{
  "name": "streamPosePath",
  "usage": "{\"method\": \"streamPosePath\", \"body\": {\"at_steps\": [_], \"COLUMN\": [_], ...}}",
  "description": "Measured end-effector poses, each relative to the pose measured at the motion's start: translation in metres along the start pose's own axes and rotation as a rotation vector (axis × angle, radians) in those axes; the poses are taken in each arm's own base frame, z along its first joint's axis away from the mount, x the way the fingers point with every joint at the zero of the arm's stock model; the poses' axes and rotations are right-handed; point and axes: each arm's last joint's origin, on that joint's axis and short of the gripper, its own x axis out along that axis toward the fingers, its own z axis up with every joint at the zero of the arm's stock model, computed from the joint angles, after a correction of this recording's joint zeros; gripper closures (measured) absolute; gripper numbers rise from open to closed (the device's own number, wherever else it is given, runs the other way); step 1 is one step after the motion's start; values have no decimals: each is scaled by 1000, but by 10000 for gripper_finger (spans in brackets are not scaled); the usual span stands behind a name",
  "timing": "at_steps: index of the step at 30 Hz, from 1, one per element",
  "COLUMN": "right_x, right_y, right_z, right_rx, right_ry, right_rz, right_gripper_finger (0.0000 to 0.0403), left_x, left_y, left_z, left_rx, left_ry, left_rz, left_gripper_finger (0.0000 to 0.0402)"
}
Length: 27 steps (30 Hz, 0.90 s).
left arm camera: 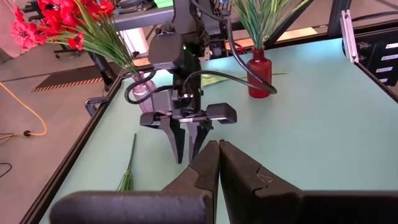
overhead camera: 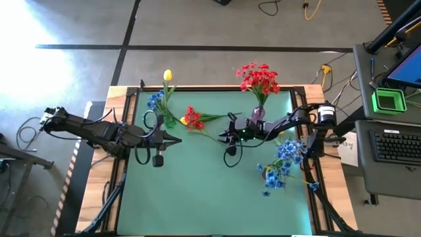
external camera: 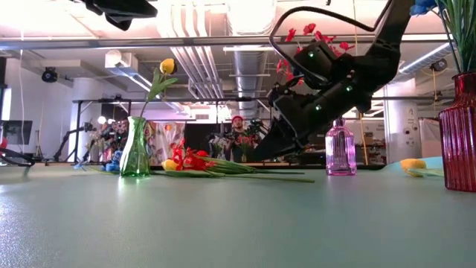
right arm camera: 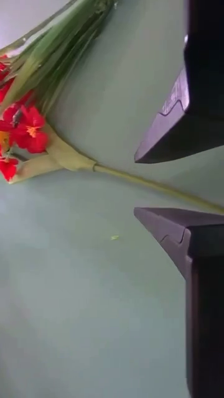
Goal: Sort flowers into vase by color
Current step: Put the left yellow tulip into the green vase
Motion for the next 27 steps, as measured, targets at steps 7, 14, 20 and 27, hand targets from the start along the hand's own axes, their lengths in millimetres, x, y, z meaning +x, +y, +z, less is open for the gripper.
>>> {"method": "streamPosePath", "body": {"at_steps": [7, 14, 20, 27], "right_x": [4, 15, 19, 18], "right_y": [-1, 1, 0, -1], "right_z": [-7, -23, -30, -37], "right_rx": [-54, -81, -161, -232], "right_ry": [33, 88, 118, 197], "right_rz": [16, 53, 50, 53], "right_gripper_finger": [235, 224, 249, 330], "left_x": [0, 0, 0, 0], "left_y": [1, 2, 2, 2], "left_z": [0, 0, 0, 0], "left_rx": [1, 0, 0, 0], "left_ry": [5, 6, 5, 5], "left_rz": [54, 61, 61, 61], "left_gripper_finger": [402, 402, 402, 402]}}
